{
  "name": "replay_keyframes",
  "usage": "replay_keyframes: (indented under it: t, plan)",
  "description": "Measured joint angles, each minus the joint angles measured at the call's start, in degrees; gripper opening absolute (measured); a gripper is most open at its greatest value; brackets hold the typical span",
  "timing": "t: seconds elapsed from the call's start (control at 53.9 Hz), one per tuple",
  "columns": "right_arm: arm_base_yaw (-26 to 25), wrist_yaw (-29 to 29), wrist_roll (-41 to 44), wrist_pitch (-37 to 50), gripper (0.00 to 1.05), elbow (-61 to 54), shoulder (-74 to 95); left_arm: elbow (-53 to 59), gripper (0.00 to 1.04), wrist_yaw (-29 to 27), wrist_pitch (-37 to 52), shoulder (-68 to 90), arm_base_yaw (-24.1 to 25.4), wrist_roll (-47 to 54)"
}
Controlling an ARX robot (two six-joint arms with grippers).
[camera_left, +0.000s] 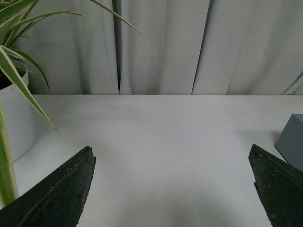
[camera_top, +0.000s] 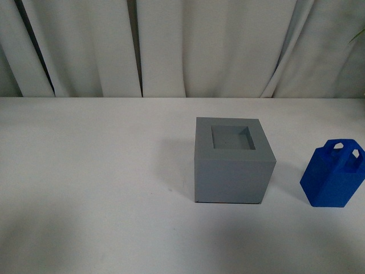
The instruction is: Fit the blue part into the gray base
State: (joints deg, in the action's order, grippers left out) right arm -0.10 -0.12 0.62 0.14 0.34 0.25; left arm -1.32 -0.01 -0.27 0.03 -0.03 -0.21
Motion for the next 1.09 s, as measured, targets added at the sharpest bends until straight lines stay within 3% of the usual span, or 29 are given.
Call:
replay_keyframes:
  t: [0.835,0.928,1.095]
  plan:
    - [0.0,0.0,0.0,0.0,0.97,0.0,0.0,0.0,0.99,0.0,0.0,0.0,0.0,0.0]
    - [1.6,4.7,0.5,-2.4,0.97,1.3,3.9,0.0,0.99,0.0,0.0,0.0,0.0,0.0]
    - [-1.3,-1.4,0.7,5.7,0.97,6.1,19.8,0.0,0.99,0.0,0.0,0.0,0.0,0.0]
